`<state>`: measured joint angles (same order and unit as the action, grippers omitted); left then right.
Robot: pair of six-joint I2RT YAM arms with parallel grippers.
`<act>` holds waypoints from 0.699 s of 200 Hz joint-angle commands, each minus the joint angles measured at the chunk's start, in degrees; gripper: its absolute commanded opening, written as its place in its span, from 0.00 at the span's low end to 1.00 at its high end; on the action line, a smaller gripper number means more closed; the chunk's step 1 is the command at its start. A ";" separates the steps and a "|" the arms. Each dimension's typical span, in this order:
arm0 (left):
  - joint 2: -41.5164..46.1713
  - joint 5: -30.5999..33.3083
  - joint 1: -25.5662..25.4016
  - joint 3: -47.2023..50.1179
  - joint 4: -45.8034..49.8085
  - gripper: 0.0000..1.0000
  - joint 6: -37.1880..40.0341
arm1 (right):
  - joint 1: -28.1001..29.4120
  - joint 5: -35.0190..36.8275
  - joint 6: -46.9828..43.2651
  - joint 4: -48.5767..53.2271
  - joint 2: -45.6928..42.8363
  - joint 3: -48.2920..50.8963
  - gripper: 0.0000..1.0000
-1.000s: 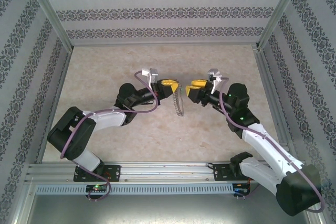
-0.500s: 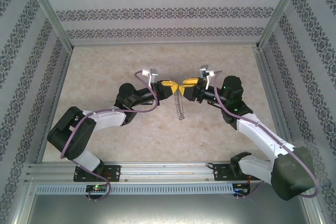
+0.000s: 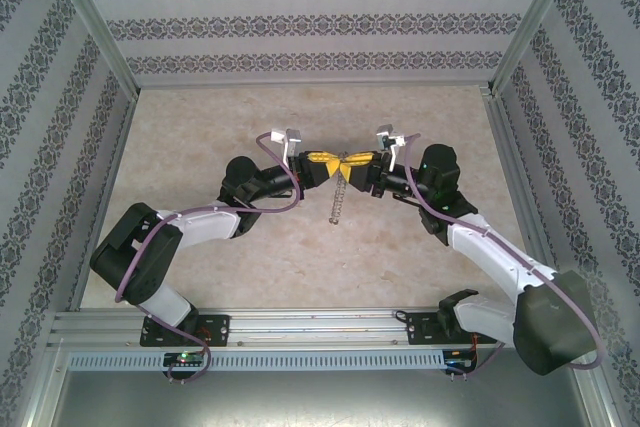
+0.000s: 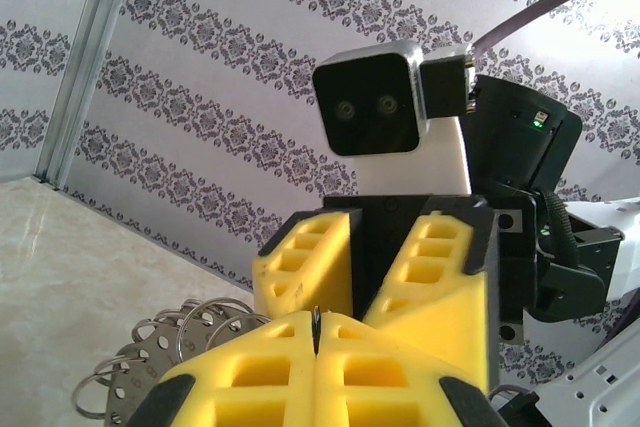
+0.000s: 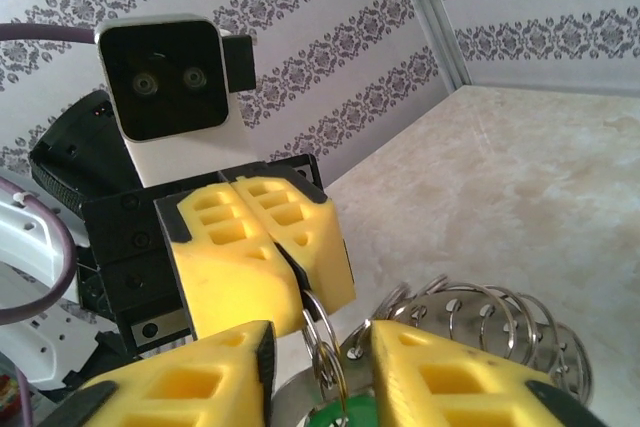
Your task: Put the keys on the keyring
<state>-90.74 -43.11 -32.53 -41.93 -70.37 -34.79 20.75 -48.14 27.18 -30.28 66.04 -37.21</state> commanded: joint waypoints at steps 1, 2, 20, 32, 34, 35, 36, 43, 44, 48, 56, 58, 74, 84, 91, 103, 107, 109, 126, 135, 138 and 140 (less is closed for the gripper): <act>0.81 -0.74 0.46 -2.01 -3.64 0.00 -0.11 | 0.09 -1.89 -0.03 -2.90 0.45 0.54 0.26; 0.86 -0.74 0.46 -2.06 -3.64 0.00 -0.11 | 0.04 -1.88 -0.03 -2.92 0.43 0.55 0.25; 0.83 -0.74 0.51 -2.01 -3.55 0.00 -0.07 | -0.01 -1.73 -0.14 -2.86 0.16 0.83 0.15; 0.79 -0.64 0.46 -2.04 -3.39 0.00 -0.02 | -0.18 -1.37 -0.33 -2.77 -0.11 0.99 0.08; 0.75 -0.65 0.52 -2.06 -3.33 0.00 -0.02 | -0.18 -1.37 -0.36 -2.76 -0.16 1.00 0.07; 0.74 -0.65 0.49 -2.08 -3.35 0.00 -0.02 | -0.23 -1.40 -0.32 -2.72 -0.19 1.00 0.06; 0.74 -0.70 0.52 -2.09 -3.32 0.00 -0.02 | -0.25 -1.33 -0.30 -2.74 -0.20 1.00 0.06; 0.77 -0.74 0.49 -2.11 -3.21 0.00 0.07 | -0.35 -1.29 -0.36 -2.74 -0.27 1.00 0.02; 0.80 -0.74 0.47 -2.11 -3.25 0.00 0.07 | -0.36 -1.27 -0.32 -2.67 -0.28 1.00 0.01; 0.78 -0.74 0.54 -2.18 -3.17 0.00 0.10 | -0.50 -1.17 -0.36 -2.66 -0.35 1.00 0.00; 0.79 -0.61 0.59 -2.29 -3.05 0.00 0.28 | -0.67 -1.16 -0.42 -2.45 -0.32 0.92 0.00; 0.75 -0.58 0.62 -2.28 -2.98 0.00 0.32 | -0.66 -1.17 -0.49 -2.38 -0.30 0.87 0.00; 1.32 -0.48 1.47 -2.36 -1.77 0.00 0.80 | -1.17 -0.74 -0.99 -1.57 -0.21 0.48 0.00; 1.86 -0.65 2.20 -2.53 -0.25 0.07 1.27 | -1.65 -0.43 -1.07 -1.14 0.07 0.03 0.00; 2.30 -1.14 3.06 -2.93 1.34 0.14 1.57 | -1.85 -0.06 -1.80 -0.09 0.16 -0.49 0.00; 2.89 -3.42 4.60 -4.26 5.15 0.20 2.29 | -2.19 0.94 -3.48 2.16 0.35 -1.42 0.00; 3.08 -4.30 5.02 -4.92 7.07 0.22 2.89 | -2.31 1.18 -3.97 2.70 0.40 -1.68 0.00; 3.17 -4.69 5.18 -5.27 8.18 0.23 3.19 | -2.39 1.33 -4.17 2.91 0.40 -1.78 0.00; 3.73 -8.19 6.28 -8.64 18.81 0.32 7.38 | -2.55 2.96 -7.30 6.75 1.29 -3.80 0.00; 3.81 -9.81 6.52 -10.53 24.60 0.35 10.18 | -2.44 3.78 -9.17 8.49 2.07 -4.86 0.00; 3.82 -10.27 6.59 -11.40 26.27 0.36 11.11 | -2.44 4.04 -9.76 9.00 2.45 -5.21 0.00; 3.86 -10.60 6.65 -11.83 27.81 0.37 11.77 | -2.46 4.22 -10.12 9.34 2.61 -5.41 0.00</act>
<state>-89.21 -47.64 -26.81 -48.45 -57.93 -30.79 18.46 -46.37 23.16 -24.62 67.26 -38.30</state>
